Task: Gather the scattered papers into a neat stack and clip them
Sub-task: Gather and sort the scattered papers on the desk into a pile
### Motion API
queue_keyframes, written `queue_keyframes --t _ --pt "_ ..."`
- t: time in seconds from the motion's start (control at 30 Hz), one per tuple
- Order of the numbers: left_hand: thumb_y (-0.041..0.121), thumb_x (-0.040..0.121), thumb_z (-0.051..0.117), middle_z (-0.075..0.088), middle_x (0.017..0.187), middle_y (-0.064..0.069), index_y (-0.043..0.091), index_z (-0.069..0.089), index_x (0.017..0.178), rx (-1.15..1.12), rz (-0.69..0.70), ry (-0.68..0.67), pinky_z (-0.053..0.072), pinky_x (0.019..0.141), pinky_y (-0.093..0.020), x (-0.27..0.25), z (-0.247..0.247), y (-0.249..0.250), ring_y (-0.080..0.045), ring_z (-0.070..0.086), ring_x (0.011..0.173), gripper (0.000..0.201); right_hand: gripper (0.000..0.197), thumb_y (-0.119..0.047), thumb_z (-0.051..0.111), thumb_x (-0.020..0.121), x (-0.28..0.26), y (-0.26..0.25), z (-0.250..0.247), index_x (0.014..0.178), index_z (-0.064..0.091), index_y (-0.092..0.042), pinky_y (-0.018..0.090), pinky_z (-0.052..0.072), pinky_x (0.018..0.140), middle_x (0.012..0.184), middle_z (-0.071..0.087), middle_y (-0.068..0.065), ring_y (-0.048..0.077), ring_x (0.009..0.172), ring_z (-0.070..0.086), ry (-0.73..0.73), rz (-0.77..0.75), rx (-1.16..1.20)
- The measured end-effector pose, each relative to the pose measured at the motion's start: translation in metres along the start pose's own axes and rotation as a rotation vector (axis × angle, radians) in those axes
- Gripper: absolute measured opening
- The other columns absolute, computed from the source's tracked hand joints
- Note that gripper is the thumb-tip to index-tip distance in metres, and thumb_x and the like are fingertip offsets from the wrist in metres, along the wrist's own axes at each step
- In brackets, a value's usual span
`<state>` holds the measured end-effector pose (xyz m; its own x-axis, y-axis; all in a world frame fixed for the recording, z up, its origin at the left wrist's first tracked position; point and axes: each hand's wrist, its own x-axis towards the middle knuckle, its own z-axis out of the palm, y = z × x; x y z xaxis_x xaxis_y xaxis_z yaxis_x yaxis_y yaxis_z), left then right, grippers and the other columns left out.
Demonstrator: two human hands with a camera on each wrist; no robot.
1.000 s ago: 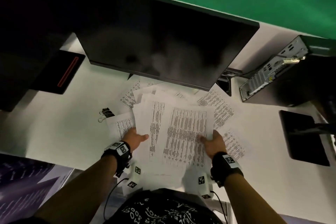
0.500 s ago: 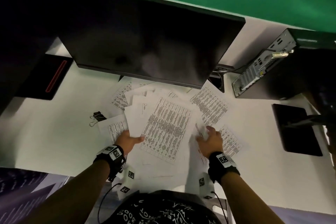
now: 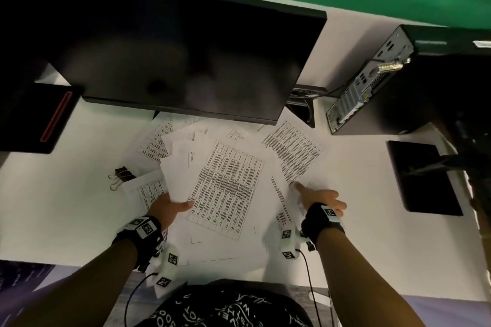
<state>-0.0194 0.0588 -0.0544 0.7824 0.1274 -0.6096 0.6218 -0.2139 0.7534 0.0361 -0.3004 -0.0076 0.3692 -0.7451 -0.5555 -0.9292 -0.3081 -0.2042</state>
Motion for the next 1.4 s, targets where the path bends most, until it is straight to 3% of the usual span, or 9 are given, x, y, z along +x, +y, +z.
queue_keyframes --t 0.27,0.47,0.63,0.83,0.9,1.0,1.13,1.3,1.4 --pt "0.017 0.076 0.08 0.07 0.102 -0.011 0.009 0.066 0.106 -0.054 -0.094 0.034 0.046 0.095 -0.043 -0.001 0.003 0.004 -0.03 0.062 0.1 0.034 0.09 -0.034 0.089 0.069 0.018 -0.035 0.024 0.134 0.033 -0.009 0.048 0.049 0.1 0.134 0.051 0.023 0.044 0.12 0.055 -0.084 -0.116 0.354" --pt "0.022 0.073 0.083 0.072 0.101 -0.01 0.009 0.068 0.107 -0.049 -0.122 0.018 0.049 0.095 -0.05 0.002 0.0 -0.001 -0.033 0.063 0.1 0.04 0.051 -0.036 0.075 0.083 0.028 -0.027 0.014 0.122 0.064 -0.005 0.034 0.05 0.087 0.118 0.069 0.018 0.037 0.107 0.065 -0.17 -0.208 0.309" --pt "0.027 0.072 0.083 0.071 0.102 -0.007 0.009 0.067 0.107 -0.022 -0.078 -0.007 0.048 0.094 -0.044 0.003 -0.002 -0.001 -0.029 0.063 0.101 0.043 0.04 -0.033 0.077 0.082 0.045 0.001 -0.029 0.102 0.065 -0.001 0.045 0.055 0.089 0.108 0.069 0.022 0.037 0.098 0.067 -0.09 -0.263 0.469" --pt "0.021 0.074 0.082 0.073 0.099 -0.004 0.016 0.07 0.096 -0.023 -0.05 -0.005 0.045 0.088 -0.03 0.002 -0.002 0.001 -0.024 0.065 0.098 0.026 0.013 -0.004 0.065 0.092 0.021 0.027 -0.106 0.1 0.069 -0.013 0.014 0.055 0.062 0.078 0.076 -0.015 -0.001 0.07 0.07 -0.12 -0.546 0.863" --pt "0.018 0.073 0.083 0.073 0.1 -0.003 0.017 0.071 0.096 -0.036 -0.043 -0.015 0.044 0.089 -0.03 0.002 -0.003 0.001 -0.023 0.065 0.099 0.026 0.007 -0.005 0.066 0.091 0.019 0.034 -0.127 0.097 0.066 -0.009 0.017 0.056 0.066 0.086 0.075 -0.012 -0.001 0.075 0.069 -0.06 -0.655 0.929" --pt "0.009 0.072 0.082 0.072 0.102 -0.004 0.016 0.069 0.1 -0.041 -0.028 -0.046 0.044 0.093 -0.031 -0.002 -0.003 0.005 -0.022 0.065 0.1 0.032 0.019 -0.001 0.061 0.092 0.034 0.04 -0.148 0.111 0.064 0.0 0.026 0.055 0.074 0.099 0.068 0.001 0.01 0.086 0.064 -0.061 -0.759 0.971" --pt "-0.005 0.07 0.079 0.072 0.087 0.005 0.019 0.069 0.087 -0.062 -0.027 -0.077 0.043 0.087 -0.029 -0.008 -0.003 0.014 -0.023 0.064 0.097 0.031 0.038 0.015 0.037 0.094 0.033 0.032 -0.173 0.1 0.062 -0.013 0.023 0.054 0.079 0.1 0.063 0.001 0.016 0.096 0.065 -0.246 -0.849 1.12" --pt "0.033 0.08 0.076 0.072 0.098 0.006 0.028 0.07 0.091 -0.036 0.028 -0.018 0.045 0.098 -0.038 -0.009 -0.003 0.01 -0.018 0.065 0.1 0.013 0.019 -0.03 0.08 0.079 -0.019 0.02 -0.159 0.075 0.067 -0.016 0.024 0.058 0.066 0.068 0.07 -0.011 0.008 0.065 0.067 -0.179 -0.756 1.024" --pt "0.037 0.083 0.072 0.069 0.101 0.005 0.031 0.068 0.093 0.008 0.04 -0.02 0.044 0.097 -0.035 -0.01 -0.002 0.01 -0.017 0.062 0.1 0.013 0.013 -0.007 0.072 0.087 -0.029 0.022 -0.109 0.08 0.062 -0.012 0.021 0.052 0.055 0.061 0.071 -0.009 0.006 0.055 0.065 -0.276 -0.705 0.935"
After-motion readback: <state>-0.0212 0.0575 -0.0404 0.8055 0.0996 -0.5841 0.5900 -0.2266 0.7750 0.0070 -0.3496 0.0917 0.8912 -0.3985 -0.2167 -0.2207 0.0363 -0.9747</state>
